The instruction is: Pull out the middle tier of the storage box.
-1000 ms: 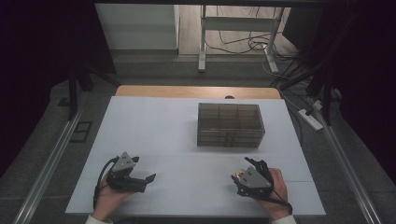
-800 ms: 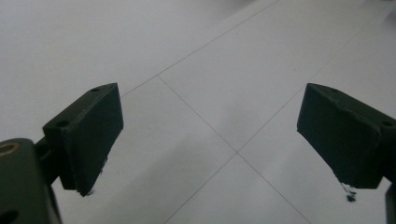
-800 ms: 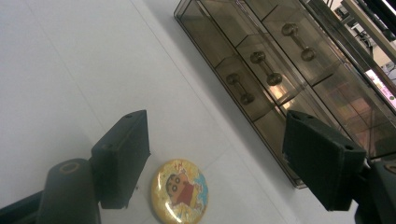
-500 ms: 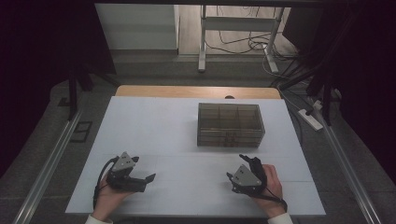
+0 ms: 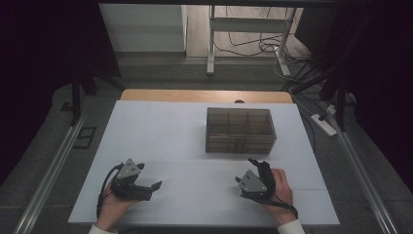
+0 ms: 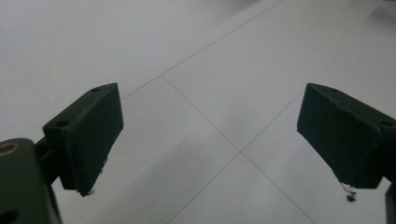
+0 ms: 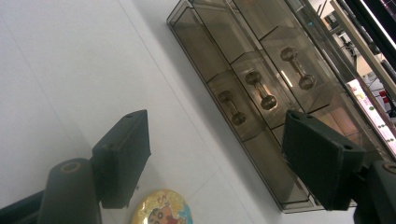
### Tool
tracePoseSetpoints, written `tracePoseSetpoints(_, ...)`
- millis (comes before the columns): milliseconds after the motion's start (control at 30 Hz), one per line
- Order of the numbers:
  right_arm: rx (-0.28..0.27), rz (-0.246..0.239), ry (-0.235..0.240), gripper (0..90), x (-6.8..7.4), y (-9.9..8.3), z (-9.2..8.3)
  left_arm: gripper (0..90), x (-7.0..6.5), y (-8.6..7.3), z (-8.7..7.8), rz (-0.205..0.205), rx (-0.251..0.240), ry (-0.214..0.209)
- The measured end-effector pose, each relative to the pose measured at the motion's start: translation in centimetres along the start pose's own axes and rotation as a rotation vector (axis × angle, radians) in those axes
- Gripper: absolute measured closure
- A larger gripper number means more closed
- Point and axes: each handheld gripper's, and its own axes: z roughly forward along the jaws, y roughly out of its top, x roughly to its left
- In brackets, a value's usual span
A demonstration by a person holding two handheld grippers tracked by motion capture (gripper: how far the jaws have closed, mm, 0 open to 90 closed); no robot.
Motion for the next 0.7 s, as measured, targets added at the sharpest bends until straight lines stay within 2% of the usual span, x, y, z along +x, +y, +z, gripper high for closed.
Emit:
tracePoseSetpoints(100,0.001,0.007,0.0,24.2,-0.1,0.1,0.2,7.9,0.0,0.0,0.0,0.001,0.001,0.0)
tracePoseSetpoints(433,0.013,-0.019,-0.008,24.5,-0.1,0.8,1.1,7.9,-0.2,0.0,0.2,0.007,0.007,0.0)
tracePoseSetpoints(700,0.014,-0.021,-0.023,24.6,-0.4,0.9,1.4,8.0,-0.1,0.0,0.2,0.005,0.007,0.001)
